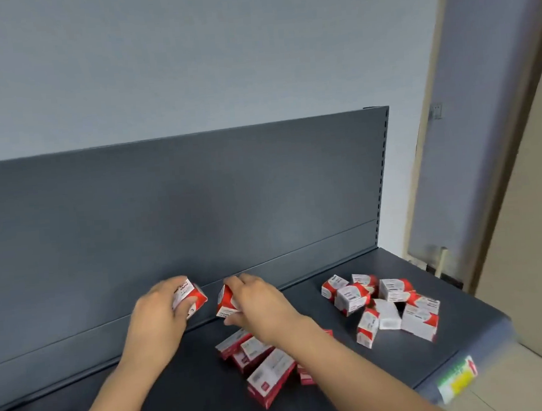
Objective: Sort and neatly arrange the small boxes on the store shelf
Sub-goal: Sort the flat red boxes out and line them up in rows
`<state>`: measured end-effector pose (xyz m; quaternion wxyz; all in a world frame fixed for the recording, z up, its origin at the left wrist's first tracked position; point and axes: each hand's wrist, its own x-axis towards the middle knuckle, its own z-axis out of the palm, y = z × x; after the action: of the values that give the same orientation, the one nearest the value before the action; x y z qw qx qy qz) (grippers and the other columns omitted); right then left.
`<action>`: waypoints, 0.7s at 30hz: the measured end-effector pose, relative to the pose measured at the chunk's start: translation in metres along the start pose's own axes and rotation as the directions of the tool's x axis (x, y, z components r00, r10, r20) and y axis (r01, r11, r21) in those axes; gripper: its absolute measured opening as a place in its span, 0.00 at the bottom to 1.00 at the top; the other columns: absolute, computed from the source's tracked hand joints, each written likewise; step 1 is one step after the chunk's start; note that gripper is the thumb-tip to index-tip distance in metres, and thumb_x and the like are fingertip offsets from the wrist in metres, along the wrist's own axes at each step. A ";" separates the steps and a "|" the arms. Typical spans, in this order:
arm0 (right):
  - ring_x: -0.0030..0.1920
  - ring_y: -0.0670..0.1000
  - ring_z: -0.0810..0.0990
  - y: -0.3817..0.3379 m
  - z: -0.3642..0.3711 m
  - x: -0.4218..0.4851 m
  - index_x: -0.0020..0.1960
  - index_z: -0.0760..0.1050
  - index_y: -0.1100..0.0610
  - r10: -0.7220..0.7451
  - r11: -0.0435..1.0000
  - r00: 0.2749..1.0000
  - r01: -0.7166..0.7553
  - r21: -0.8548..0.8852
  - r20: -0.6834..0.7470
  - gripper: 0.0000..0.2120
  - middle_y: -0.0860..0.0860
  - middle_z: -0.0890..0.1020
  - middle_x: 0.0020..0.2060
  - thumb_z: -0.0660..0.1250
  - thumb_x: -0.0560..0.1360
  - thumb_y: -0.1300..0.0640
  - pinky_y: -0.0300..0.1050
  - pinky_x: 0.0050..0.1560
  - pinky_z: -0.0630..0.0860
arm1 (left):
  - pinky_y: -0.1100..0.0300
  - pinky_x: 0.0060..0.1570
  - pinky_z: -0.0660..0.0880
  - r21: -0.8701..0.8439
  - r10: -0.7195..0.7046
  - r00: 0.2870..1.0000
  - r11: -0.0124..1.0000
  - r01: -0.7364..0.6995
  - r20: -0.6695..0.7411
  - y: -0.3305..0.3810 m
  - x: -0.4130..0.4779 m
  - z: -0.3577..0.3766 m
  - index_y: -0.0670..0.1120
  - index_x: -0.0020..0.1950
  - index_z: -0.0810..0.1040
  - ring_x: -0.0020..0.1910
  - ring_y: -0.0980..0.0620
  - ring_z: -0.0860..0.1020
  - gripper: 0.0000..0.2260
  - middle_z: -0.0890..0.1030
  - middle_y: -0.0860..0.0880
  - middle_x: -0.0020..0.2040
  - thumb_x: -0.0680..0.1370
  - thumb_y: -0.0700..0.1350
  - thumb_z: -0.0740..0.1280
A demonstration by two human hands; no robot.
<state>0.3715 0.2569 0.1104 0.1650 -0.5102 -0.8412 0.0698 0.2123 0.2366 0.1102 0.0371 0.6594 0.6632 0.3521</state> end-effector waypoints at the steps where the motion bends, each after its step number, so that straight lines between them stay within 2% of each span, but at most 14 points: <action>1: 0.64 0.59 0.70 0.024 -0.009 -0.007 0.69 0.62 0.60 0.015 1.000 1.000 -0.015 -0.003 -0.010 0.29 0.59 0.71 0.64 0.69 0.73 0.54 0.53 0.63 0.69 | 0.56 0.53 0.70 -0.019 0.020 1.000 1.000 -0.020 0.007 0.020 0.004 0.017 0.40 0.59 0.78 0.55 0.42 0.78 0.14 0.81 0.42 0.56 0.74 0.38 0.69; 4: 0.62 0.58 0.72 0.093 -0.033 -0.023 0.68 0.63 0.60 0.063 0.998 0.997 -0.063 0.002 -0.037 0.29 0.58 0.73 0.63 0.69 0.72 0.53 0.50 0.62 0.69 | 0.58 0.54 0.70 -0.077 0.051 0.998 0.996 -0.048 0.038 0.073 0.016 0.065 0.41 0.59 0.78 0.55 0.45 0.78 0.13 0.81 0.44 0.56 0.74 0.39 0.69; 7: 0.60 0.58 0.74 0.156 -0.051 -0.032 0.65 0.65 0.60 0.150 0.989 0.988 -0.150 0.007 -0.041 0.26 0.58 0.75 0.60 0.70 0.72 0.52 0.47 0.58 0.70 | 0.63 0.47 0.67 -0.124 0.069 0.993 0.991 -0.057 0.094 0.117 0.027 0.108 0.43 0.56 0.79 0.52 0.48 0.78 0.10 0.82 0.46 0.52 0.75 0.41 0.67; 12: 0.60 0.57 0.75 0.231 -0.062 -0.035 0.65 0.66 0.58 0.263 0.965 0.964 -0.264 -0.010 -0.020 0.24 0.57 0.76 0.60 0.69 0.73 0.52 0.48 0.58 0.72 | 0.62 0.43 0.65 -0.137 0.046 0.977 0.990 -0.017 0.210 0.167 0.049 0.169 0.41 0.52 0.78 0.45 0.50 0.75 0.07 0.81 0.46 0.49 0.77 0.42 0.65; 17: 0.58 0.58 0.76 0.269 -0.055 -0.026 0.63 0.68 0.59 0.355 0.935 0.933 -0.355 -0.016 0.063 0.22 0.58 0.77 0.59 0.69 0.73 0.53 0.49 0.57 0.73 | 0.62 0.43 0.66 -0.081 0.003 0.943 0.996 0.026 0.331 0.188 0.070 0.216 0.41 0.52 0.79 0.51 0.48 0.76 0.08 0.81 0.46 0.51 0.77 0.40 0.62; 19: 0.57 0.58 0.76 0.276 -0.050 -0.023 0.62 0.69 0.60 0.371 0.928 0.923 -0.371 -0.015 0.106 0.21 0.58 0.77 0.58 0.69 0.72 0.54 0.49 0.55 0.73 | 0.60 0.42 0.65 -0.051 -0.032 0.922 0.997 0.055 0.385 0.189 0.075 0.229 0.39 0.45 0.78 0.46 0.48 0.74 0.07 0.80 0.43 0.47 0.77 0.39 0.61; 21: 0.58 0.58 0.76 0.280 -0.043 -0.020 0.61 0.70 0.60 0.361 0.932 0.922 -0.361 -0.025 0.141 0.21 0.58 0.77 0.58 0.69 0.72 0.54 0.50 0.55 0.73 | 0.59 0.40 0.64 -0.015 -0.064 0.899 0.997 0.078 0.432 0.188 0.079 0.237 0.40 0.37 0.73 0.41 0.49 0.71 0.10 0.75 0.44 0.41 0.78 0.40 0.60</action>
<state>0.6291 0.3689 0.0668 0.0888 -0.6500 -0.7423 0.1361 0.4831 0.3853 0.0623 0.2064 0.6955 0.6565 0.2066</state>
